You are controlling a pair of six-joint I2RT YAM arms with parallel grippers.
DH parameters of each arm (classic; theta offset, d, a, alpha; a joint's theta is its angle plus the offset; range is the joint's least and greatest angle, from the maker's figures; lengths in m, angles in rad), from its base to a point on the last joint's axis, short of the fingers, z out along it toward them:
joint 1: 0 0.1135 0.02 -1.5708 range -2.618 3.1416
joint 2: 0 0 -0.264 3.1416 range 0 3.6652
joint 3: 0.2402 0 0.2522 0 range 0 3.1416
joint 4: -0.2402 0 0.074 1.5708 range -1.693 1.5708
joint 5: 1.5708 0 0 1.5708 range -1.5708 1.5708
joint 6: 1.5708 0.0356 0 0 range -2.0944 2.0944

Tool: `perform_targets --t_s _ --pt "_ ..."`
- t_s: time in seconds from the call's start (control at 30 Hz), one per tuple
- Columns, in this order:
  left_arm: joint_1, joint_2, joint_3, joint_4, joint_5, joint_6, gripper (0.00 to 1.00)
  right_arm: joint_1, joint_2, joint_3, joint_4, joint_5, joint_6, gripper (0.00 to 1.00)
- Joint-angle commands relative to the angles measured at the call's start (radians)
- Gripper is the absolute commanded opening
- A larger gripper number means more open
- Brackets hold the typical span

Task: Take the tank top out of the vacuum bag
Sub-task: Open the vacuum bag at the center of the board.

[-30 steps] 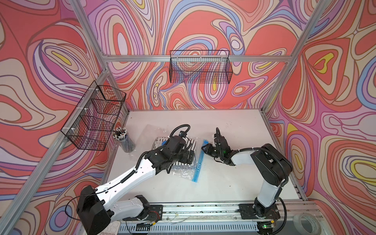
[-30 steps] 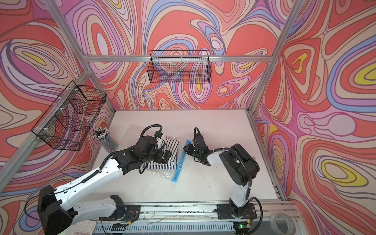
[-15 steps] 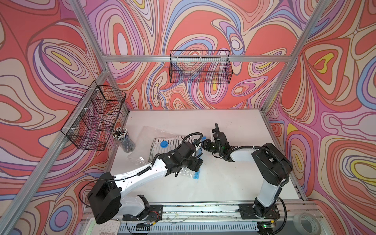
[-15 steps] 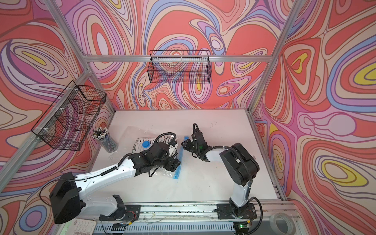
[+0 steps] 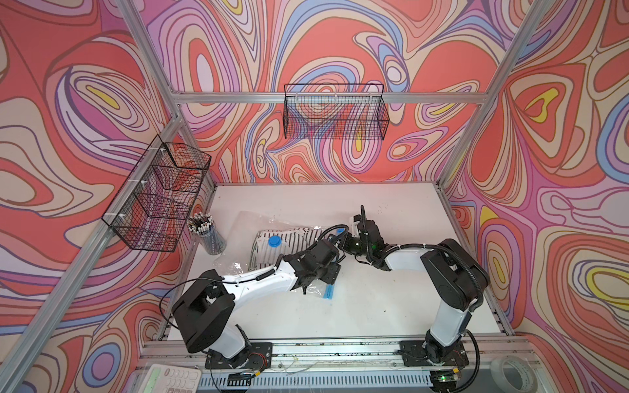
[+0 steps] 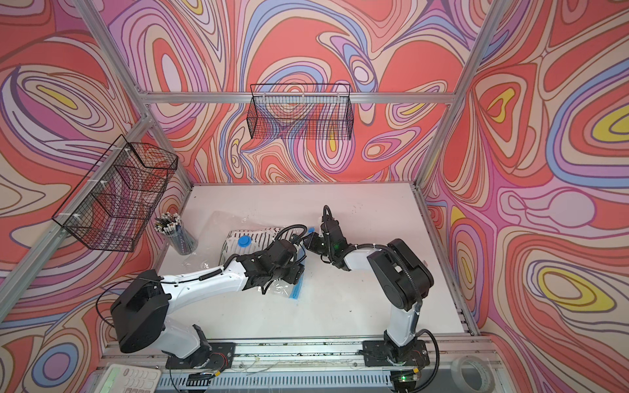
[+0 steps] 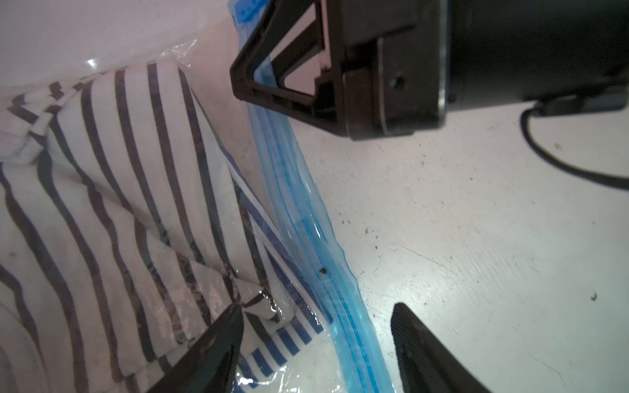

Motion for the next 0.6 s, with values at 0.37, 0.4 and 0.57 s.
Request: perform_targets --t_s 0.37,0.4,0.57 --pt "-0.029 0.116 0.069 0.009 -0.167 -0.096 0.57 -0.013 0.029 -0.020 0.079 -0.034 0.049 0.24" --pt "-0.032 0.120 0.072 0.011 -0.173 -0.097 0.57 -0.014 0.030 -0.020 0.083 -0.037 0.053 0.24" --pt "-0.036 0.162 0.102 -0.001 -0.200 -0.115 0.59 -0.018 0.032 -0.031 0.104 -0.048 0.067 0.24"
